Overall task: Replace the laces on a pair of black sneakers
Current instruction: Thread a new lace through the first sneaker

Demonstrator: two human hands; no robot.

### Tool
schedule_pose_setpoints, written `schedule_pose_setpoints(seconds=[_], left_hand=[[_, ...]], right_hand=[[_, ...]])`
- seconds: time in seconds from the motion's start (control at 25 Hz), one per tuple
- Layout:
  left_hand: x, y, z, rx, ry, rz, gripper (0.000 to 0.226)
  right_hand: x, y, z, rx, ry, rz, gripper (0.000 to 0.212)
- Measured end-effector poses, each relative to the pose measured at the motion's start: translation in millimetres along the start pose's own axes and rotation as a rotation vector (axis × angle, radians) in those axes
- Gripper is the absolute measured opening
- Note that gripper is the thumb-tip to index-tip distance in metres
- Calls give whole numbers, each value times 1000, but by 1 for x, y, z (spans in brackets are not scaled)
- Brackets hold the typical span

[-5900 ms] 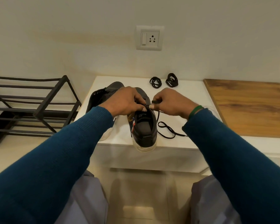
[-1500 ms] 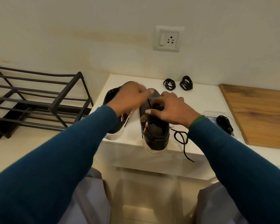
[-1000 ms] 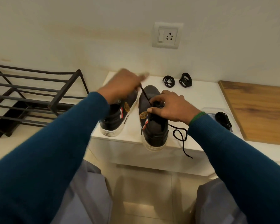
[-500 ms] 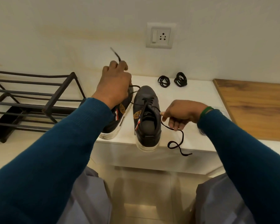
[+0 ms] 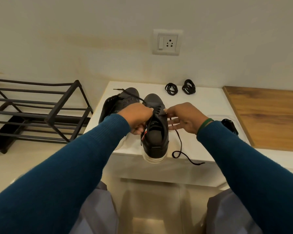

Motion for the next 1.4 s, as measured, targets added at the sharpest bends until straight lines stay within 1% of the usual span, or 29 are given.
schedule_pose_setpoints(seconds=[0.04,0.12,0.16,0.24,0.28,0.32,0.36,0.4,0.44,0.48,0.52,0.6,0.64,0.68,0.72,0.8,0.84,0.88,0.92,0.96,1.0,1.04,1.12,1.2,1.24,1.28,1.32,1.4], left_hand=[[0,2,-1,-18,-33,0,35],[-1,6,-4,-51,-153,21,28],[-4,7,-8,-93,-245,64,26],[-15,6,-22,-236,-465,208,23],[-21,1,-33,-305,-577,300,23],[-28,-4,-44,-363,-653,395,22],[-35,-10,-54,-411,-657,482,21],[-41,-14,-60,-440,-592,551,20],[-46,-16,-61,-435,-501,598,20],[-50,-16,-57,-387,-423,622,21],[-52,-14,-51,-308,-373,627,20],[-52,-10,-39,-163,-353,604,16],[-50,-8,-40,-164,-344,581,13],[-46,-4,-46,-213,-316,551,11],[-43,-1,-53,-281,-263,520,9],[-37,1,-62,-361,-112,487,8],[-37,1,-62,-351,-37,492,5],[-37,1,-60,-319,20,502,3],[-37,0,-57,-283,52,508,2],[-36,-1,-54,-255,52,509,3],[-36,-1,-50,-236,22,505,4],[-34,-2,-47,-215,-33,500,5],[-34,-4,-41,-130,-185,504,8],[-37,-6,-39,-64,-319,531,13],[-38,-7,-43,-80,-329,547,14],[-38,-7,-50,-142,-270,563,11],[-39,-8,-56,-218,-162,578,8],[-41,-10,-61,-302,24,610,7]], right_hand=[[7,2,-1,-20,57,-80,18],[24,1,4,7,236,-237,25],[33,-1,9,56,368,-283,27],[51,-4,20,160,610,-331,25],[58,-6,23,175,654,-357,22],[64,-7,22,151,618,-383,19],[69,-7,20,109,500,-409,16],[71,-8,21,76,306,-431,15],[70,-9,25,78,102,-432,15],[66,-10,32,107,-37,-421,15],[60,-10,38,136,-68,-401,15],[53,-12,42,145,118,-352,20],[50,-11,43,136,199,-338,24],[49,-10,42,122,197,-344,28],[48,-10,41,105,108,-374,32],[55,-14,40,81,-249,-521,43],[58,-17,44,99,-452,-599,45],[57,-20,49,144,-590,-647,42],[54,-21,51,186,-625,-658,37],[53,-22,51,215,-555,-637,34],[52,-22,49,221,-428,-598,33],[51,-21,47,215,-295,-569,33],[53,-21,42,190,-99,-579,32],[58,-22,37,159,1,-622,30],[60,-23,34,130,-19,-646,29],[63,-24,34,94,-113,-684,27],[66,-26,37,77,-281,-725,26],[63,-28,52,140,-648,-764,24]])
Point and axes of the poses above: each hand's wrist, its own y-axis towards the middle knuckle, its own z-axis out of the palm, x = y × z, the point moved 8 cm from there along y, towards the middle knuckle, and after that the axes turned 15 degrees about y, right-handed, at the moved point
